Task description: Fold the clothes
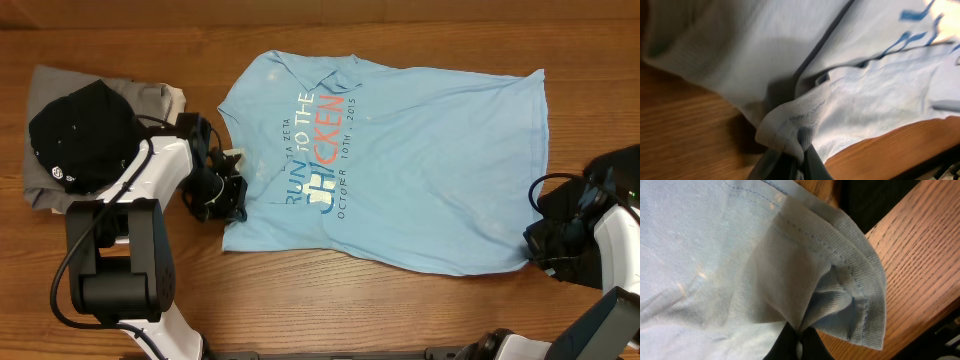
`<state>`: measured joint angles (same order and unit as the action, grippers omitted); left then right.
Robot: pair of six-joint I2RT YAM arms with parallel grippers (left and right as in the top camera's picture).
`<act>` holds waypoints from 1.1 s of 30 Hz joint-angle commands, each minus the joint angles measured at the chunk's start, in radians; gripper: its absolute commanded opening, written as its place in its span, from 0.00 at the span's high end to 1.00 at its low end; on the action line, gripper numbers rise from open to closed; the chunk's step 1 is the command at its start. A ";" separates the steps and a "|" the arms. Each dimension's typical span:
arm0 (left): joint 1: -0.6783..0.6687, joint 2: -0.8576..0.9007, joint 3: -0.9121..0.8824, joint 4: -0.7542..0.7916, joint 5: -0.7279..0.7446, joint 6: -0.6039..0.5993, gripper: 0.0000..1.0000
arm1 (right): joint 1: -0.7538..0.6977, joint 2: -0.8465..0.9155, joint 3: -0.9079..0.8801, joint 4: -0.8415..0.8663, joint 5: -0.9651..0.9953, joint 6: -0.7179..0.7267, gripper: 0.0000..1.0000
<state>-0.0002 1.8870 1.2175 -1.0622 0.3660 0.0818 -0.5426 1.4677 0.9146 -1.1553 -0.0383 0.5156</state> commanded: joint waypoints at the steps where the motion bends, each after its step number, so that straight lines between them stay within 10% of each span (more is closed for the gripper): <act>1: 0.019 -0.012 0.040 -0.003 -0.016 0.030 0.96 | -0.001 -0.013 0.008 -0.003 -0.001 -0.014 0.96; 3: 0.030 -0.012 0.040 -0.003 -0.019 0.029 0.96 | -0.001 -0.013 0.003 -0.003 -0.001 -0.014 0.86; 5: 0.045 -0.012 0.040 -0.002 -0.019 0.030 0.96 | -0.001 -0.013 -0.009 0.002 -0.001 -0.014 0.48; 7: 0.060 -0.012 0.040 0.000 -0.019 0.030 0.96 | -0.002 -0.011 -0.025 0.021 -0.004 -0.013 0.33; 33: 0.092 -0.012 0.040 0.004 0.001 0.053 0.94 | -0.336 0.018 -0.293 0.250 -0.016 0.035 0.53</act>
<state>0.0860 1.8870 1.2381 -1.0576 0.3565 0.1089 -0.8764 1.4849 0.6746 -0.9295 -0.0628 0.5465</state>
